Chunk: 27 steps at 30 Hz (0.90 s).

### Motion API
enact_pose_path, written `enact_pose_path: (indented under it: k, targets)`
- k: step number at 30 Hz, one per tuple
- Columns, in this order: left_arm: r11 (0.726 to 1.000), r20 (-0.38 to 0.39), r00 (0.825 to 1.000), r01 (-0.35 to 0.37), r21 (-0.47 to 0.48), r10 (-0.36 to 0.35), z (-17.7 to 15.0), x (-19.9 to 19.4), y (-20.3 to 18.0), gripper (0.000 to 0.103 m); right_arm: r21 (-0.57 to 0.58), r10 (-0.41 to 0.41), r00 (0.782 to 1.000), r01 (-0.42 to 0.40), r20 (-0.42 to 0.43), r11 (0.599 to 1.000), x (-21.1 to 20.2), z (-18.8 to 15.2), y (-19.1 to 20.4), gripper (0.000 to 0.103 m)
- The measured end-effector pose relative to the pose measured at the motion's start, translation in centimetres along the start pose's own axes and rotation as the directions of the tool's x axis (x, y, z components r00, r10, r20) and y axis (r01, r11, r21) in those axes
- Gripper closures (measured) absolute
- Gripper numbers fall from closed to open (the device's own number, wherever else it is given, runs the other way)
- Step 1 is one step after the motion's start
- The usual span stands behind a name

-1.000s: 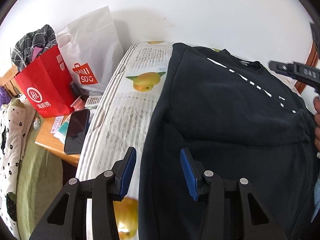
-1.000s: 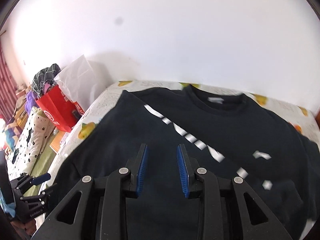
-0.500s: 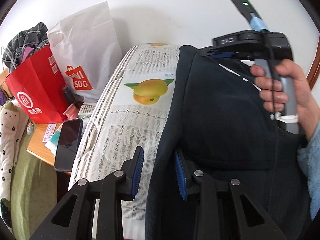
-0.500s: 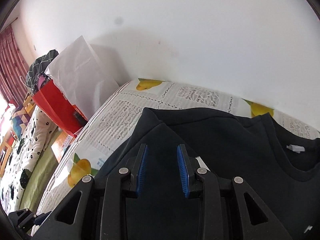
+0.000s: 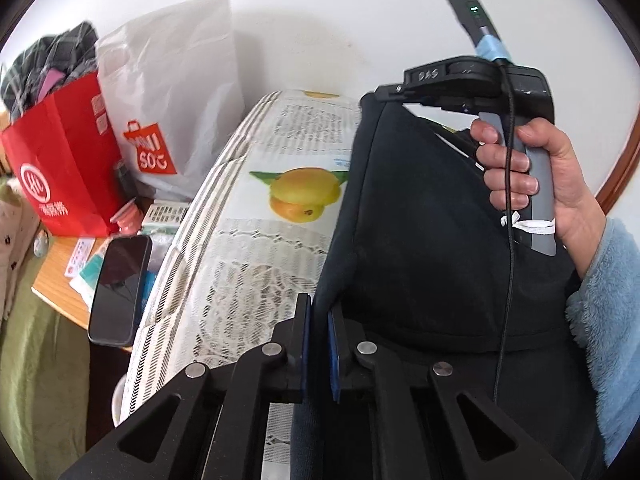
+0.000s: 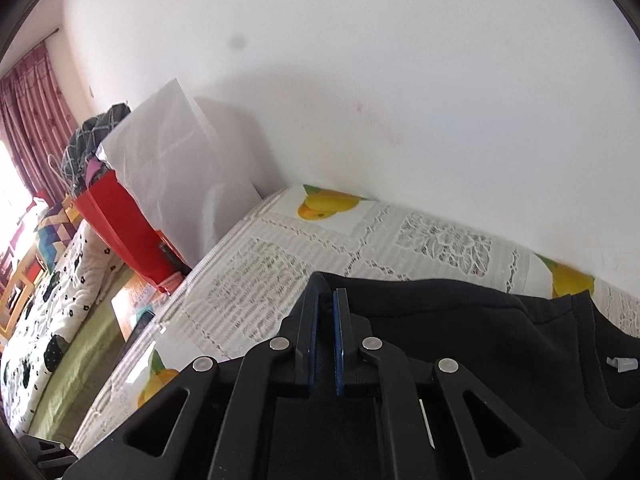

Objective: Fold small clothes

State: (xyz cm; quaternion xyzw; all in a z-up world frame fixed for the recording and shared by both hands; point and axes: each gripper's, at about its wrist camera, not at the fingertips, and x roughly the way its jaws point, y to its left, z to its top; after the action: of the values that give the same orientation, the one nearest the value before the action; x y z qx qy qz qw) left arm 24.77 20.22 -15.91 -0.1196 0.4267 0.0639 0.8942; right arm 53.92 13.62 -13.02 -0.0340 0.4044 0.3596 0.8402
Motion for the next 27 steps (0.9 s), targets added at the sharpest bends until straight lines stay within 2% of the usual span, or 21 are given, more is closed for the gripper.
enact_pose_path:
  k: [2,4,10,15,17,21,23,24,27]
  targets:
    - [0.999,-0.008,1.0,0.026,-0.045,-0.026,-0.1,0.2,0.9,0.096,0.003,0.028,0.999,-0.028,0.031,1.0,0.0,0.9,0.7,0.096]
    - [0.998,-0.017,1.0,0.014,-0.063,-0.015,-0.1,0.4,1.5,0.096,-0.008,0.031,0.998,-0.031,0.046,0.999,0.9,1.2,1.6,0.096]
    - [0.998,-0.036,0.999,0.004,-0.068,-0.006,0.0,0.6,1.9,0.096,0.017,-0.013,0.999,0.014,-0.037,1.0,5.9,0.0,1.5,0.096]
    - [0.998,-0.04,0.999,-0.003,-0.067,0.001,0.0,0.7,1.9,0.096,0.034,-0.02,0.999,0.022,-0.051,0.999,6.0,0.0,1.2,0.088]
    - [0.998,-0.042,0.999,-0.006,-0.069,0.003,0.0,0.6,1.9,0.094,0.057,-0.031,0.997,0.035,-0.067,0.998,4.9,-0.1,0.8,0.08]
    - [0.999,-0.039,0.999,-0.001,-0.052,-0.001,-0.1,0.1,1.4,0.092,0.038,-0.09,0.994,0.092,-0.056,0.995,0.1,-1.5,0.0,0.076]
    - [0.999,-0.044,0.999,0.0,-0.046,-0.002,-0.1,-0.4,1.0,0.089,0.035,-0.138,0.99,0.14,-0.04,0.99,-3.3,-3.1,-1.1,0.072]
    - [0.999,-0.045,0.999,0.005,-0.044,-0.007,-0.2,-0.8,0.7,0.084,0.036,-0.161,0.986,0.162,-0.036,0.986,-4.9,-3.9,-1.8,0.07]
    - [0.999,-0.029,0.999,0.013,-0.033,-0.014,-0.7,-2.4,-0.1,0.077,0.064,-0.261,0.965,0.263,-0.033,0.963,-10.5,-7.8,-4.6,0.068]
